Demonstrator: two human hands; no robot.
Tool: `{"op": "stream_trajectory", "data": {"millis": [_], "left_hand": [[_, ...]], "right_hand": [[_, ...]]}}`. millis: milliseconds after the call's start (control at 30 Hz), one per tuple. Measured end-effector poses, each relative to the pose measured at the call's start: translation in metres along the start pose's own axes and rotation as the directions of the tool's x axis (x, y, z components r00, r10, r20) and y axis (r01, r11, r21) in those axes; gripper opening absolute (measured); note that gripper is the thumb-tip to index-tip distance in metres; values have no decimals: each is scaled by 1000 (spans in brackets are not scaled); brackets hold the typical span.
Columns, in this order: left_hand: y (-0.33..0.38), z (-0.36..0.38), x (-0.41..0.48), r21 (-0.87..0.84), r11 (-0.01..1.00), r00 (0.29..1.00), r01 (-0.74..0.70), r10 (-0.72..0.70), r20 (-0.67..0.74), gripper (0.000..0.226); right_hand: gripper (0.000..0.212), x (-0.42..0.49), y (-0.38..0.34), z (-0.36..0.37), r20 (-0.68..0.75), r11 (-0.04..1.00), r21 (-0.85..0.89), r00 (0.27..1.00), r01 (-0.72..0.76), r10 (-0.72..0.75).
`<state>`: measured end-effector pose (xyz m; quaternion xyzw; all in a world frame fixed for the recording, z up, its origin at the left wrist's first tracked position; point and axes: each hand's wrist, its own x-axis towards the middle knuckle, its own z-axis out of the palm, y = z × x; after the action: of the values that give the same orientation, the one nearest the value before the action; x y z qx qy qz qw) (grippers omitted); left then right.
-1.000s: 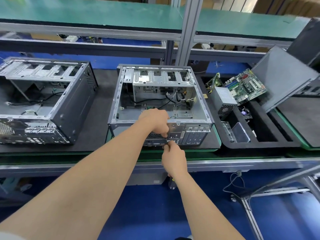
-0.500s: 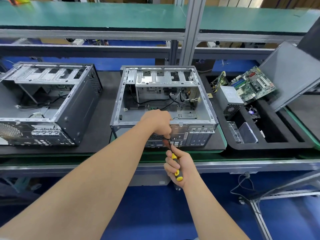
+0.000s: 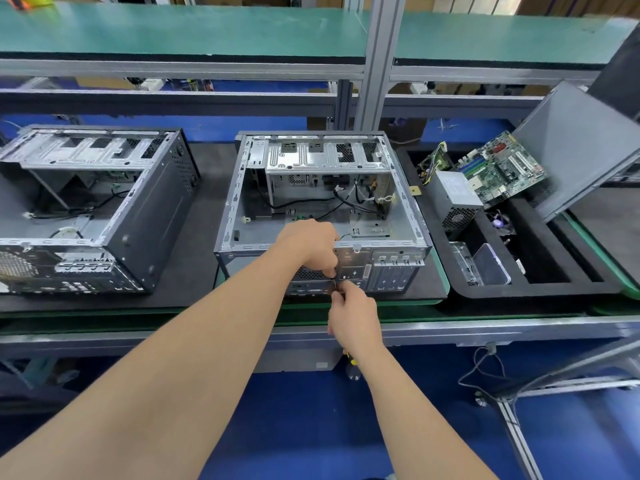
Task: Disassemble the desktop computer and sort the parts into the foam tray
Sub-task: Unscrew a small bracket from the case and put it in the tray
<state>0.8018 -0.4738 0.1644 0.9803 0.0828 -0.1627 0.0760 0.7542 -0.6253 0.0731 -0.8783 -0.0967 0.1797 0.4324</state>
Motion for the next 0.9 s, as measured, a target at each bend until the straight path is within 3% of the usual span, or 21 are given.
{"op": "stream_trajectory", "data": {"millis": [67,133,200,267,333,400,500,600,733,800,900], "left_hand": [[0,0,0,6,1000,1000,0,0,-9,54],[0,0,-1,3,1000,1000,-5,5,-17,62],[0,0,-1,-2,1000,1000,-8,8,-16,61],[0,-1,-1,-4,1000,1000,-3,3,-13,60],[0,-1,-1,2,1000,1000,-2,2,-13,55],[0,0,0,-3,1000,1000,-3,3,-4,43],[0,-1,0,2,1000,1000,1,-1,-2,37],[0,0,1,4,1000,1000,-5,5,-3,36],[-1,1,2,9,1000,1000,-6,6,4,34],[-1,1,3,3,1000,1000,-2,2,1,34],[-1,2,3,-3,1000,1000,4,-4,4,38]], "right_hand": [[11,-2,-2,7,-77,965,-256,994,53,-74],[12,-4,-1,13,-117,937,-343,987,68,-114],[11,-2,3,11,-91,981,-183,993,64,-81],[16,2,8,3,62,983,181,998,-38,27],[17,2,13,-4,286,785,563,952,-257,107],[28,-1,17,-7,439,500,740,886,-450,148],[41,-4,18,-8,617,206,755,781,-622,95],[37,-5,19,-6,653,62,755,757,-653,19],[16,-1,17,-5,594,61,801,803,-596,53],[10,2,16,-6,561,160,808,824,-567,82],[17,4,13,-5,468,401,778,872,-483,143]]}}
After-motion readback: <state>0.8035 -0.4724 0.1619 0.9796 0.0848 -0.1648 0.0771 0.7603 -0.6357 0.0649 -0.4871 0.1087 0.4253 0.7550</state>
